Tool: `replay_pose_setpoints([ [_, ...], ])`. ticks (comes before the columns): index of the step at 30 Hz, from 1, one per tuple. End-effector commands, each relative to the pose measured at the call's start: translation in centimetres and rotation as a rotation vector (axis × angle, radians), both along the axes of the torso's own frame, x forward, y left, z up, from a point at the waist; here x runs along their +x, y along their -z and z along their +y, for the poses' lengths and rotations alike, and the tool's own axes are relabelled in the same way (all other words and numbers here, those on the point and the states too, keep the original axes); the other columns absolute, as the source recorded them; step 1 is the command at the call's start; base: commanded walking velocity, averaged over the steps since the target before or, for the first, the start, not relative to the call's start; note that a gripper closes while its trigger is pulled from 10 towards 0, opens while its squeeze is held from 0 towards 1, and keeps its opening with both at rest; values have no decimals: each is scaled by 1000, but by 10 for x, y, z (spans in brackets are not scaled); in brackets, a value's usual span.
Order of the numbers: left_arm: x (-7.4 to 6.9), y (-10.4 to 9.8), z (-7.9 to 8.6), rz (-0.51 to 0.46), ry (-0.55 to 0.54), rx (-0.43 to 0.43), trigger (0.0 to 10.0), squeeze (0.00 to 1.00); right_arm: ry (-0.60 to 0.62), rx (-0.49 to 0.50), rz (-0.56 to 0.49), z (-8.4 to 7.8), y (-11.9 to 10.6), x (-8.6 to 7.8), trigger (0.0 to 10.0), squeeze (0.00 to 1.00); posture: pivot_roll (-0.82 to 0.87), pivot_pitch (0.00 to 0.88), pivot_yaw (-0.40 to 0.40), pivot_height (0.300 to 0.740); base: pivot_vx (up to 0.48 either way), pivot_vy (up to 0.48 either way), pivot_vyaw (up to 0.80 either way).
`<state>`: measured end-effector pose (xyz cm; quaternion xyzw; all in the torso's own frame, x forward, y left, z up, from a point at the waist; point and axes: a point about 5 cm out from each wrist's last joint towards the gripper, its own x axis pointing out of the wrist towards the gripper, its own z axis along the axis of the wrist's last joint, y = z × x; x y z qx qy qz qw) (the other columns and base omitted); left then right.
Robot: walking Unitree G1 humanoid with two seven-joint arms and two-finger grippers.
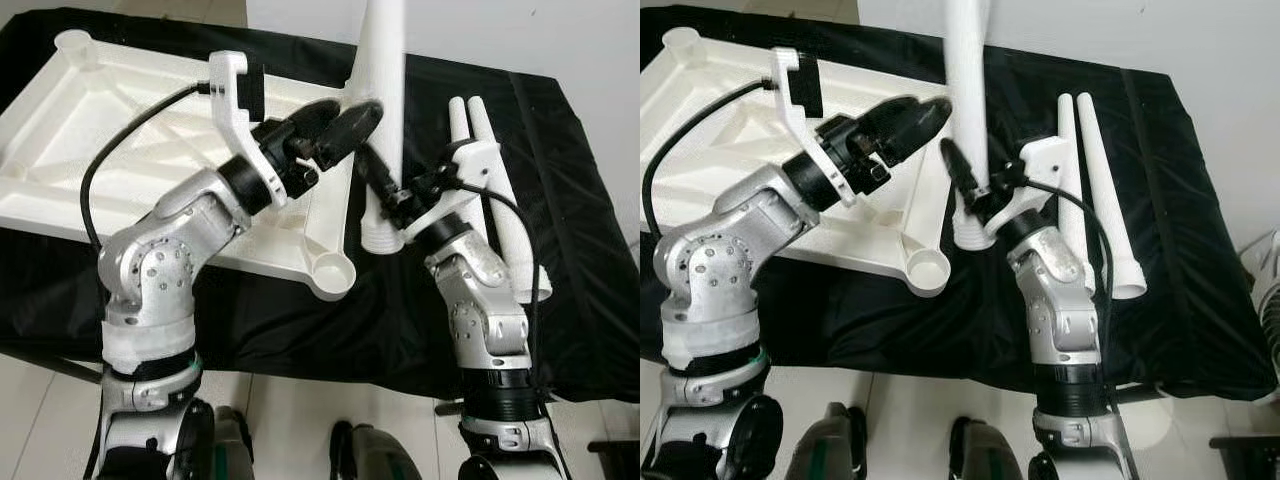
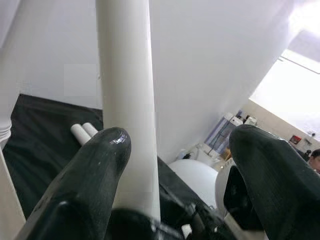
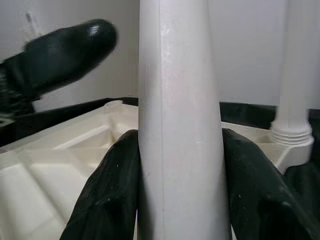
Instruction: Building children table
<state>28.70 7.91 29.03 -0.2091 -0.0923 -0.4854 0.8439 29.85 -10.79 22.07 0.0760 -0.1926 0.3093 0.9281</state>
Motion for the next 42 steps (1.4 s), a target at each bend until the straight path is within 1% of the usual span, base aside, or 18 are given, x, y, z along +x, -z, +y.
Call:
replay_pose_setpoints([
  [1,-9,-1,-7,-79,201,2,10000,0,-28,8,-34,2,-4,-1,10000,0,98,136,-100,740,0,0,0],
  [3,-5,0,-10,-68,197,38,10000,0,-78,-6,-53,8,-5,-1,10000,0,107,135,-111,740,0,0,0],
  [4,-5,0,-10,-68,197,38,10000,0,-78,-6,-53,8,-5,-1,10000,0,107,135,-111,740,0,0,0],
  [5,-3,1,-12,-65,195,65,10000,0,-95,-11,-58,10,-5,-1,10000,0,109,135,-113,740,0,0,0],
  [6,-3,1,-12,-65,195,65,10000,0,-95,-11,-58,10,-5,-1,10000,0,109,135,-113,740,0,0,0],
  [8,-1,5,-12,-43,196,100,10000,0,-118,-14,-65,13,-6,-1,10000,0,114,134,-120,740,0,0,0],
  [11,-1,7,-12,-35,192,110,10000,0,-124,-14,-66,14,-6,0,10000,0,114,134,-120,740,0,0,0],
  [14,3,13,-6,8,152,126,10000,0,-155,-17,-71,17,-6,0,10000,0,120,138,-130,740,0,0,0],
  [16,3,13,-6,8,152,126,10000,0,-155,-17,-71,17,-6,0,10000,0,120,138,-130,740,0,0,0],
  [18,5,12,-4,15,133,124,10000,0,-182,-26,-69,19,-4,-1,10000,0,124,140,-135,740,0,0,0],
  [20,10,4,-1,33,124,100,10000,0,-230,-45,-60,23,0,-4,10000,0,127,144,-138,740,0,0,0],
  [24,14,0,2,17,102,120,10000,0,-259,-54,-56,26,2,-6,10000,0,130,147,-138,740,0,0,0],
  [26,18,-5,6,17,81,122,10000,0,-276,-63,-57,27,4,-8,10000,0,131,151,-136,740,0,0,0],
  [30,21,-10,9,18,64,122,10000,0,-282,-70,-55,28,6,-9,10000,0,131,152,-134,740,0,0,0],
  [31,21,-14,13,17,64,115,9725,0,-283,-71,-55,27,7,-9,10000,0,129,153,-132,740,0,0,0],
  [32,21,-14,13,17,64,115,9725,0,-283,-71,-55,27,7,-9,10000,0,129,153,-132,740,0,0,0],
  [33,22,-16,16,10,56,118,10000,0,-282,-73,-54,27,7,-9,10000,0,130,154,-131,740,0,0,0],
  [42,28,-21,24,6,40,134,10000,0,-285,-81,-54,26,9,-9,10000,0,128,152,-135,740,0,0,0],
])
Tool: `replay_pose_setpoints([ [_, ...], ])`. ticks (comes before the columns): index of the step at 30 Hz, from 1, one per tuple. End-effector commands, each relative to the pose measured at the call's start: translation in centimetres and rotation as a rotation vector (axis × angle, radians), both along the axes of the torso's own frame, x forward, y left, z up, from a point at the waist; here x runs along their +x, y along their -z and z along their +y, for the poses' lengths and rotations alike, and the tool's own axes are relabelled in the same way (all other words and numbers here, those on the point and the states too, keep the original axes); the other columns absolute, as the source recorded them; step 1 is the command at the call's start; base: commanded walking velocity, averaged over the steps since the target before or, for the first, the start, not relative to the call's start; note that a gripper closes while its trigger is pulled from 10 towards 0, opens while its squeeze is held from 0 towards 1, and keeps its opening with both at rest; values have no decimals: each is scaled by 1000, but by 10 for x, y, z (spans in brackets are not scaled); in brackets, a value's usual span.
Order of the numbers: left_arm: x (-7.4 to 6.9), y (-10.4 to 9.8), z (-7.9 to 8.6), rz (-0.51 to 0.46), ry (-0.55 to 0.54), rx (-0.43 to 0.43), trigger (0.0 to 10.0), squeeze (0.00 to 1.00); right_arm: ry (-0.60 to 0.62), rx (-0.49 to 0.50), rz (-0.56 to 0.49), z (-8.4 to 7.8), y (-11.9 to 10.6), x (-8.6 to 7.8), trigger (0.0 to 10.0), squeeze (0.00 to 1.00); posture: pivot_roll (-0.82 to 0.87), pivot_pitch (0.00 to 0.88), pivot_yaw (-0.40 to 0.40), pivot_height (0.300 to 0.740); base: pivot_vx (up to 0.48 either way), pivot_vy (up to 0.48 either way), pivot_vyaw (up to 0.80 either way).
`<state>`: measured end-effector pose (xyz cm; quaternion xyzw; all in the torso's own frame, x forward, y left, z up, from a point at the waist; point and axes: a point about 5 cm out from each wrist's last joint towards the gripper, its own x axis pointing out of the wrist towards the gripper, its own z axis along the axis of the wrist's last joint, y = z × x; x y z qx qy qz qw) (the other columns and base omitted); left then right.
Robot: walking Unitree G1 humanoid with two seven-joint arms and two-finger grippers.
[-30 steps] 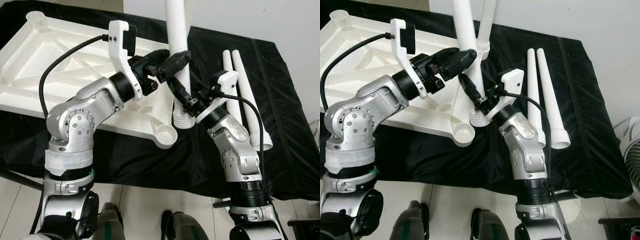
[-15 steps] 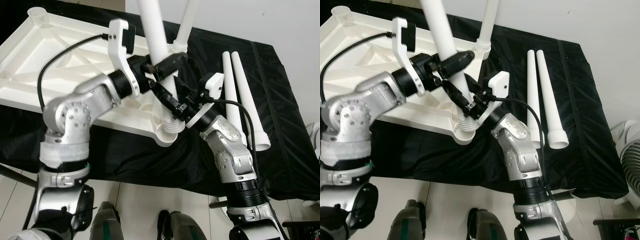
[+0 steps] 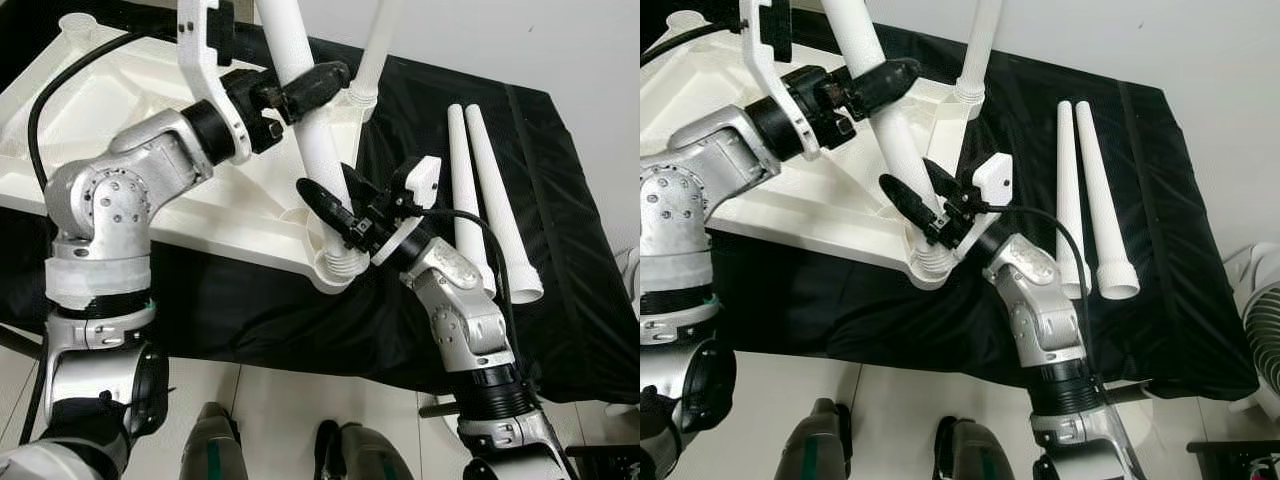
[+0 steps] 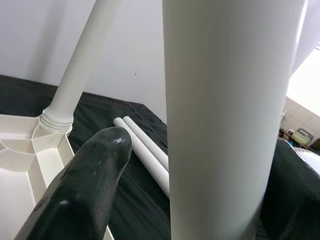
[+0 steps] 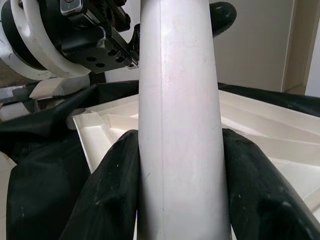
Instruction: Building children table
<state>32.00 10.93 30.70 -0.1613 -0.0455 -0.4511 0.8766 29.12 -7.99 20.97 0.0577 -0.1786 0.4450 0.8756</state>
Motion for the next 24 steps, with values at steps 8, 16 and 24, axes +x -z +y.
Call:
replay_pose_setpoints([
  [8,-1,-10,-3,-56,114,3,10000,0,-17,5,-29,0,-1,-2,10000,0,127,146,-133,740,0,0,0],
  [16,9,-15,0,-47,71,-14,0,0,-33,-13,-30,1,0,-1,10000,0,129,145,-126,740,0,0,0],
  [24,9,-18,-3,-59,83,16,0,0,-28,-27,-25,0,1,1,10000,0,126,139,-128,740,0,0,0],
])
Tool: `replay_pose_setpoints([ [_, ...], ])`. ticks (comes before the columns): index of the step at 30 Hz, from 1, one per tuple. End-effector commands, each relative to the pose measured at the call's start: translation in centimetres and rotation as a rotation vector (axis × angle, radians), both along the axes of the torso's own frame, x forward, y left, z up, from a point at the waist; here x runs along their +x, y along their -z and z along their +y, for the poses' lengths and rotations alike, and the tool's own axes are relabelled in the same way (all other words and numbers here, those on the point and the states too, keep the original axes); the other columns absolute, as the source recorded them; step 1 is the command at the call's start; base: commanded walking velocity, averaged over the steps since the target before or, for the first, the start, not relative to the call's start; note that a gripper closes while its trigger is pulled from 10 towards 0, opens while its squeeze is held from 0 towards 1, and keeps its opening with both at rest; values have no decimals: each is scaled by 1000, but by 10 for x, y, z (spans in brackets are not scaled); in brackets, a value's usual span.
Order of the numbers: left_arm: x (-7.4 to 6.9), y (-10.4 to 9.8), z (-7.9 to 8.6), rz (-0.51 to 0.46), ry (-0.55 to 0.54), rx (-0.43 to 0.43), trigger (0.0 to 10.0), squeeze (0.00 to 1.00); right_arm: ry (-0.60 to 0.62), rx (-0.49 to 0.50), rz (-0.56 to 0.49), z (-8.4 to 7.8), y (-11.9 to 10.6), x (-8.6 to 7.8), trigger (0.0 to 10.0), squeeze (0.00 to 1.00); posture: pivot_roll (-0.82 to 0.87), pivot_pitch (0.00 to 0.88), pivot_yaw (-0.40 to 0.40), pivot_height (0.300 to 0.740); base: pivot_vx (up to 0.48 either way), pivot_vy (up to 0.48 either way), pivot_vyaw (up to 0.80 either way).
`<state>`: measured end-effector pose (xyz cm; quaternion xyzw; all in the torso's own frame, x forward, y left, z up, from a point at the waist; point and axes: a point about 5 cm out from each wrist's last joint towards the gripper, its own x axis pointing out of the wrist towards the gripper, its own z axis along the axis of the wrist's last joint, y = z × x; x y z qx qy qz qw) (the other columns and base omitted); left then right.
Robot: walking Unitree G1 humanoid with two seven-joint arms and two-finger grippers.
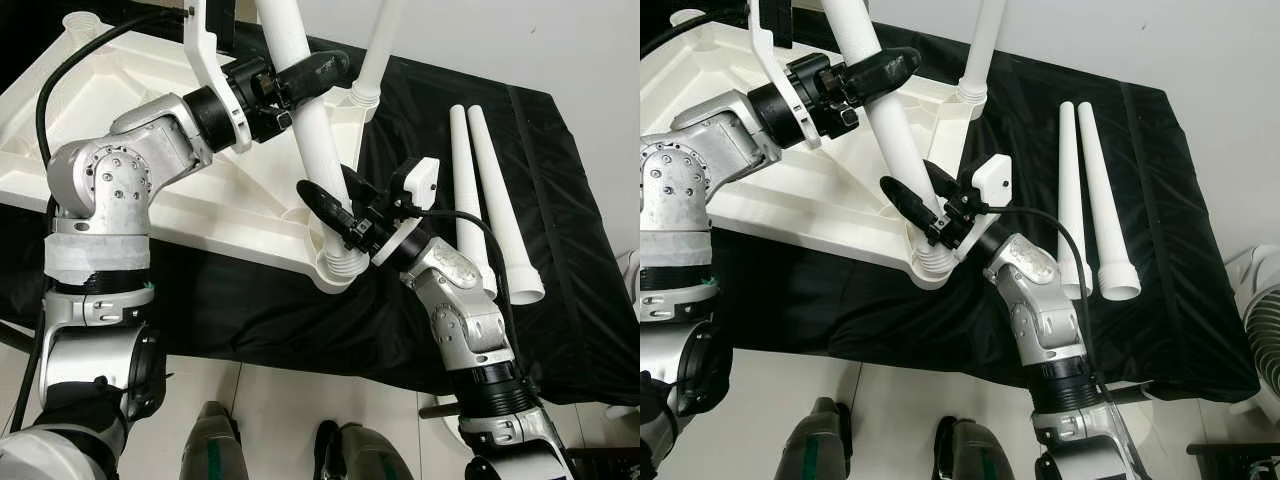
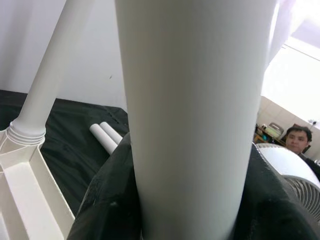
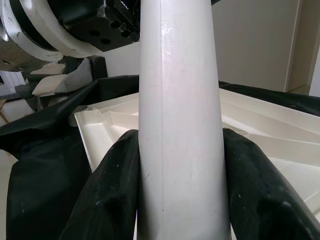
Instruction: Building children table
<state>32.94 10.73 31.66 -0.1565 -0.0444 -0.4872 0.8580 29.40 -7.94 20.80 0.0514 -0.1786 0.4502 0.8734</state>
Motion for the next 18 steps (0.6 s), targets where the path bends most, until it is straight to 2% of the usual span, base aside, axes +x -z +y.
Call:
replay_pose_setpoints([
  [1,0,-9,-1,-43,0,15,10000,0,-22,-13,-11,-1,-1,-1,10000,0,124,136,-129,740,0,0,0],
  [2,0,-11,-2,-53,-6,18,10000,0,-24,-8,-8,-1,-1,0,10000,1000,123,134,-129,740,0,0,0],
  [6,-1,-15,-3,-79,-15,22,10000,0,-19,-2,-12,-2,-4,2,10000,1000,121,129,-130,740,0,0,0],
  [9,-1,-23,-4,-139,-67,54,10000,0,43,-23,-4,-3,-6,8,10000,1000,121,124,-129,740,0,0,0],
  [10,0,-24,-5,-155,-88,69,10000,0,54,-34,4,-3,-6,10,10000,0,121,122,-126,740,0,0,0],
  [14,1,-23,-7,-194,-133,115,10000,0,122,-179,-28,1,-5,16,10000,0,118,117,-117,740,0,0,0],
  [18,2,-23,-8,-213,-159,139,10000,0,153,-212,-18,2,-4,21,10000,0,118,113,-110,740,0,0,0],
])
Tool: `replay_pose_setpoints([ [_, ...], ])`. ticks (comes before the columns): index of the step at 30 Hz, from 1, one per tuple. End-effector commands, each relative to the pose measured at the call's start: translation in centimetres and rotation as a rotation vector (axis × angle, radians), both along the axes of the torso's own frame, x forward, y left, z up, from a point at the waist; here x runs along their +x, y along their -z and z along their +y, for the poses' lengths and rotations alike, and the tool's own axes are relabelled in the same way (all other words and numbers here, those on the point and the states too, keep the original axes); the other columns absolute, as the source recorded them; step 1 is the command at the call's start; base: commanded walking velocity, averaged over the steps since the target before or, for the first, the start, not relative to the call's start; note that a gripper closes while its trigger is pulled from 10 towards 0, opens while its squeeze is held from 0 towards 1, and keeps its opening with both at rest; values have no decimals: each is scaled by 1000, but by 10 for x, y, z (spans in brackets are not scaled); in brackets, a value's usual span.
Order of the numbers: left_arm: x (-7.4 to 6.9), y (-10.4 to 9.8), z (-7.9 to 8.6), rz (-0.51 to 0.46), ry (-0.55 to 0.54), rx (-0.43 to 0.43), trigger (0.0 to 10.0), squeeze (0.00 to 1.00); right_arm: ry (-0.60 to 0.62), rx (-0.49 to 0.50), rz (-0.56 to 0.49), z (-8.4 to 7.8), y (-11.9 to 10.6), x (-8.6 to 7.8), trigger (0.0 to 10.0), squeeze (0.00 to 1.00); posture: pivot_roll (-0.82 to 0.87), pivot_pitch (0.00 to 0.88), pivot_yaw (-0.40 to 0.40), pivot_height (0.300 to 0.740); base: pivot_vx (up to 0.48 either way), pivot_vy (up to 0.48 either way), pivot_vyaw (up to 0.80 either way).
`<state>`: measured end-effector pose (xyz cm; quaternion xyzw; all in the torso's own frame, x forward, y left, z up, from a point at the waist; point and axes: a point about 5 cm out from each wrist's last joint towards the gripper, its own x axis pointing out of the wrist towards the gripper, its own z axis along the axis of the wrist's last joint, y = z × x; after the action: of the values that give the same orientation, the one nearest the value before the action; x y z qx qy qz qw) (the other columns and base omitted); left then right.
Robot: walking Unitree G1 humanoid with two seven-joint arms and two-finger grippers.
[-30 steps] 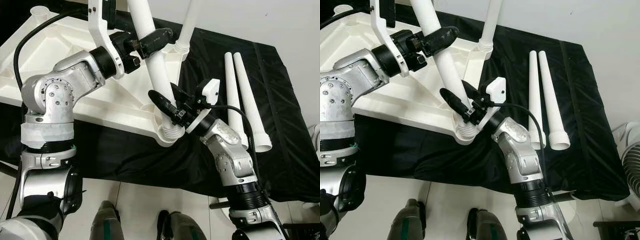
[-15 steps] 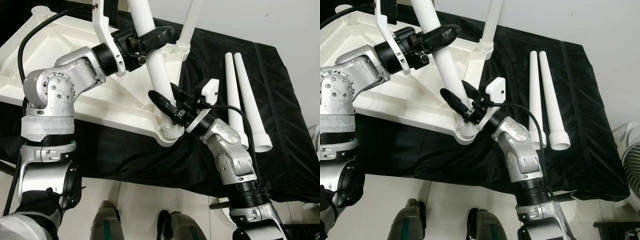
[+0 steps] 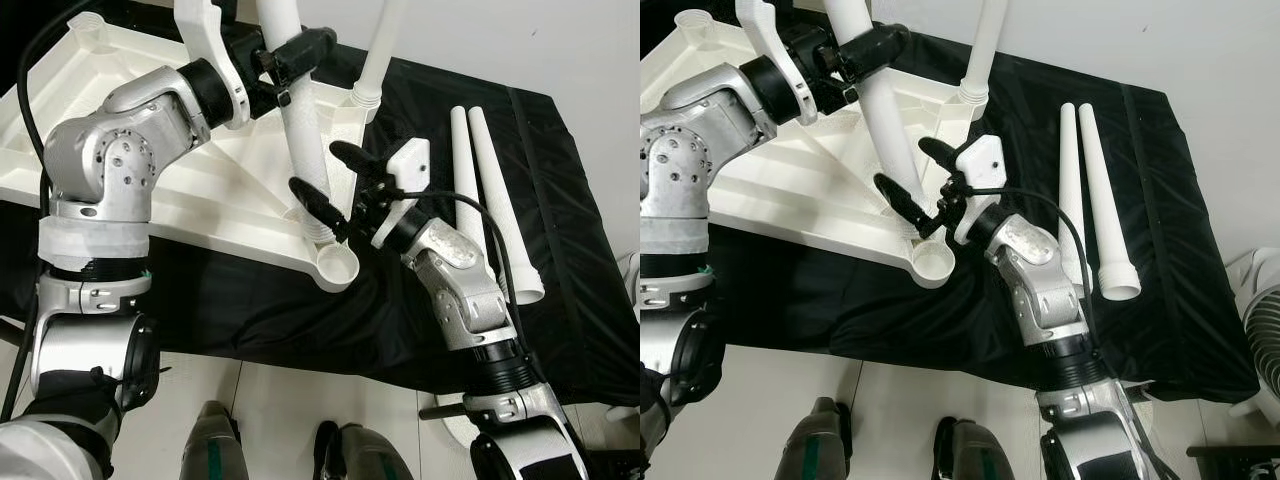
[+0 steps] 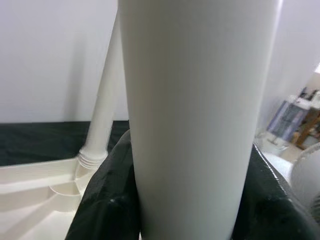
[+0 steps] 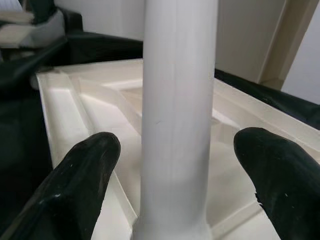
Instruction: Building children table
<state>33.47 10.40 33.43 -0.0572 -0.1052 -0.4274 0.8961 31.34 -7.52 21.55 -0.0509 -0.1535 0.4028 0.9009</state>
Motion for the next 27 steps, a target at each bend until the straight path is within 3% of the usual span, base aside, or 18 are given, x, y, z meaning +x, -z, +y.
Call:
replay_pose_setpoints([
  [1,-3,-4,-8,-43,-6,36,10000,0,34,-48,16,-2,4,4,10000,0,117,110,-105,740,0,0,0],
  [8,-9,-4,-25,-116,-24,67,10000,0,110,-109,0,2,-2,15,10000,0,109,94,-83,740,0,0,0],
  [15,-11,0,-35,-121,-1,65,10000,0,159,-128,35,3,-2,23,10000,0,104,89,-68,740,0,0,0],
  [27,-12,-2,-42,-144,18,70,10000,0,194,-163,61,5,1,31,10000,0,98,74,-53,740,0,0,0],
])
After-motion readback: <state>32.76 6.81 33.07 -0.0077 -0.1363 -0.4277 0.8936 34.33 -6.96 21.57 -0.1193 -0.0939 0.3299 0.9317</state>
